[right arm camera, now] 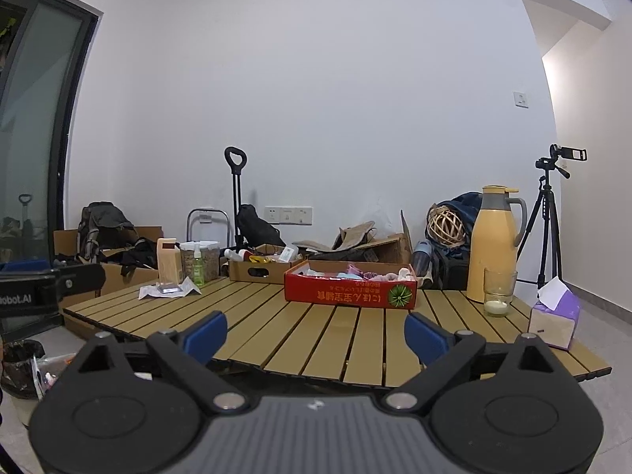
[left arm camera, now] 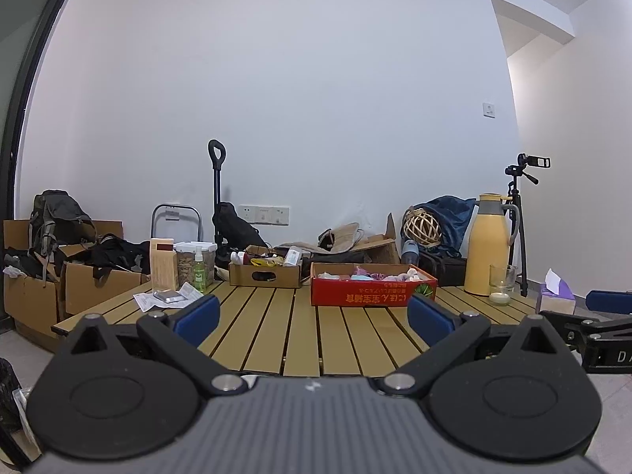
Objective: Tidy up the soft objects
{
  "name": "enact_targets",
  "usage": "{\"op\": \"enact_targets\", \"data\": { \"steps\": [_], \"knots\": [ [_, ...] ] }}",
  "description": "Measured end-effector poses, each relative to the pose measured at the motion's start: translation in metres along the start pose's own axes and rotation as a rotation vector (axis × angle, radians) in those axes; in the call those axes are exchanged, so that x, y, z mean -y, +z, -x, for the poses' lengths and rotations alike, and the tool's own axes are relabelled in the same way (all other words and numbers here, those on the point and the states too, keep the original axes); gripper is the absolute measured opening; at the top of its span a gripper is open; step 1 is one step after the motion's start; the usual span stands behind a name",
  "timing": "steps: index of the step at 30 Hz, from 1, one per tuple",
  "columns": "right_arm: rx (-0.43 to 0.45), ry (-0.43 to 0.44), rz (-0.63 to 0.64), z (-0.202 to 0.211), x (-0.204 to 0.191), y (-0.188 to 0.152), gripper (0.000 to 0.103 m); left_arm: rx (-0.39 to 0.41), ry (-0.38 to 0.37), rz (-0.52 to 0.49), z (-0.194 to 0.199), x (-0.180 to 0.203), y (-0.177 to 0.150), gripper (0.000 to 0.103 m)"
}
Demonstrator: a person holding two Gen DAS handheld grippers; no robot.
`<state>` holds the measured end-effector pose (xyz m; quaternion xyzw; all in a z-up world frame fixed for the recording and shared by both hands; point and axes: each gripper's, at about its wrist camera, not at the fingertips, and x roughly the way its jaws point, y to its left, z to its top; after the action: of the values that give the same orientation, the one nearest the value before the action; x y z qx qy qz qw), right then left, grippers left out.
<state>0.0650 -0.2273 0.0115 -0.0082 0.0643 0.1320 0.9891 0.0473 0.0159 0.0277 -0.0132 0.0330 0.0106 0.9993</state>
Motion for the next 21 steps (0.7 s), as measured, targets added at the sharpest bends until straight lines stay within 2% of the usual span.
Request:
{"op": "enact_targets", "data": {
  "steps": [21],
  "knots": [
    [0.004,0.001,0.000,0.0022,-0.0011,-0.0009,0.097,0.002,-0.012,-0.003,0.0020,-0.0024,-0.0002,0.103]
  ]
}}
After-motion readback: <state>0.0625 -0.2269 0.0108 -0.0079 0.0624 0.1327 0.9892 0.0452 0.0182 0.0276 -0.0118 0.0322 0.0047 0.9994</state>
